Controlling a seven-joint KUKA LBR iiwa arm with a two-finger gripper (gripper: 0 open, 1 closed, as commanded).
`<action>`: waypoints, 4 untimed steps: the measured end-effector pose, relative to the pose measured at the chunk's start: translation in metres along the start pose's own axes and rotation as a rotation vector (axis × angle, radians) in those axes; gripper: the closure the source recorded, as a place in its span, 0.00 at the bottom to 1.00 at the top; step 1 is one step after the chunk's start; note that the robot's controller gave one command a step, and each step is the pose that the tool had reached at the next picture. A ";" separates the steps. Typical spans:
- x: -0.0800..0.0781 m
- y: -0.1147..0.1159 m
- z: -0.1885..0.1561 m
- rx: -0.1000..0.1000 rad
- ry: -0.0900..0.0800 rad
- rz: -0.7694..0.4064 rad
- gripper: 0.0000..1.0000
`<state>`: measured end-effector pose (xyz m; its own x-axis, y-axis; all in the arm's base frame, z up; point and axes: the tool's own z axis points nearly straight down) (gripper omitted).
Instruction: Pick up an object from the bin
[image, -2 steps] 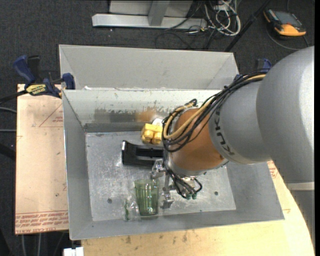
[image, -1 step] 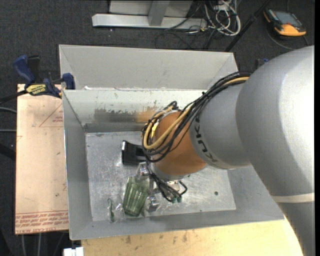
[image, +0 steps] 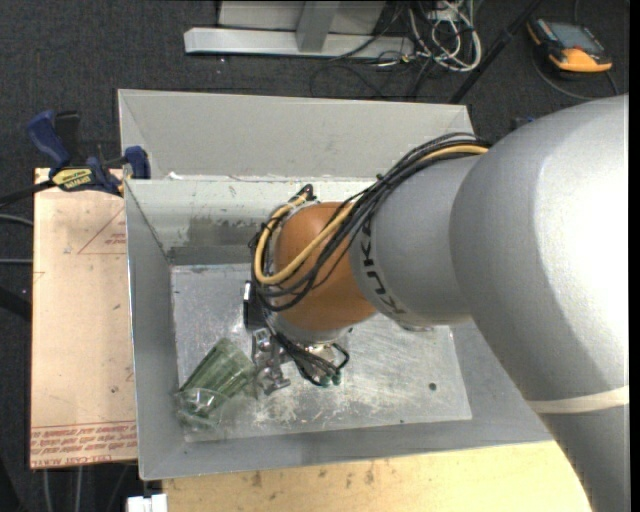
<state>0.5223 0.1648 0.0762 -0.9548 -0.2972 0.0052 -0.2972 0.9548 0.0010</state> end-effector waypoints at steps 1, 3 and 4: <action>0.000 0.000 0.000 0.000 -0.001 0.000 1.00; 0.000 0.084 -0.012 0.018 -0.048 -0.328 1.00; 0.001 0.085 -0.011 0.016 -0.046 -0.331 0.00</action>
Offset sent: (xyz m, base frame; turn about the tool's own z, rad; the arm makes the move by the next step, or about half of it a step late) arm -0.0418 0.0861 0.0024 -0.3429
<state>0.4959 0.2460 0.0872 -0.8054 -0.5915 -0.0380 -0.5912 0.8063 -0.0202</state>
